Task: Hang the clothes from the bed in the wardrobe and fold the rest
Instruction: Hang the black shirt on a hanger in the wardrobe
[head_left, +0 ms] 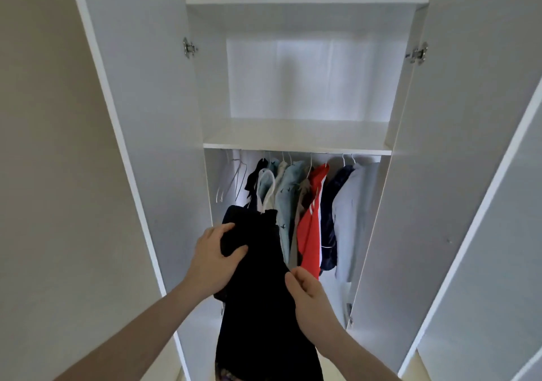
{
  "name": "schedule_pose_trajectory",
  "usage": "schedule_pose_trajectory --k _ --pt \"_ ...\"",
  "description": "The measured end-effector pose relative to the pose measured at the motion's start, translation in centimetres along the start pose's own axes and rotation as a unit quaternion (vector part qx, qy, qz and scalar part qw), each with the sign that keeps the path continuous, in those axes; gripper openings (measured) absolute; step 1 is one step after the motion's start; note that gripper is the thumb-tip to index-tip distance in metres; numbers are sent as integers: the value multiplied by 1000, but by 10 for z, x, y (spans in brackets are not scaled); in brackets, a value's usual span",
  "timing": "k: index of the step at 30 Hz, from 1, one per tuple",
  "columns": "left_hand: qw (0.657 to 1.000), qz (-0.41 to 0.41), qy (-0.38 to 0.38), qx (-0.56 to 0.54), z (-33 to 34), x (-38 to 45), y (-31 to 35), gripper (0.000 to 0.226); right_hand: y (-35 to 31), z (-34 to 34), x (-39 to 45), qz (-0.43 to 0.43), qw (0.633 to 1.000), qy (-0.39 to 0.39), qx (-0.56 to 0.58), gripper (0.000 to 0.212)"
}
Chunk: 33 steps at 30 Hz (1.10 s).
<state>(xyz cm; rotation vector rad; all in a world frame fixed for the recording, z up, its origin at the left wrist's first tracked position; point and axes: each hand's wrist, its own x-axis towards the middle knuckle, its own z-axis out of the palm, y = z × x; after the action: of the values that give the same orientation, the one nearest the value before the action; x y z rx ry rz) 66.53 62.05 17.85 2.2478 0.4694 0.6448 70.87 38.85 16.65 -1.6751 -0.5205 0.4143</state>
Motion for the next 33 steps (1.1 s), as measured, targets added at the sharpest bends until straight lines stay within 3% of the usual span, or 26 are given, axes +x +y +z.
schedule_pose_trajectory --k 5,9,17,21,25,29,33 --pt "995 -71 -9 -64 -10 23 -34 15 8 23 72 11 999 -24 -22 28" --pt "994 -62 -60 -66 -7 52 -56 16 9 35 126 15 999 -25 -28 29" --pt "987 -65 -93 -114 5 143 -104 18 8 62 235 56 998 -20 19 27" --pt "980 -80 -102 -152 9 182 -136 6 11 78 282 75 995 -22 57 23" --pt "977 -88 -106 -160 17 207 -164 6 20 93 310 92 994 -22 61 17" --pt "974 -91 -93 -185 24 216 -169 27 35 109 331 119 992 -27 17 14" --pt "965 -125 -133 -187 24 233 -162 44 46 133 348 117 992 -39 -11 14"
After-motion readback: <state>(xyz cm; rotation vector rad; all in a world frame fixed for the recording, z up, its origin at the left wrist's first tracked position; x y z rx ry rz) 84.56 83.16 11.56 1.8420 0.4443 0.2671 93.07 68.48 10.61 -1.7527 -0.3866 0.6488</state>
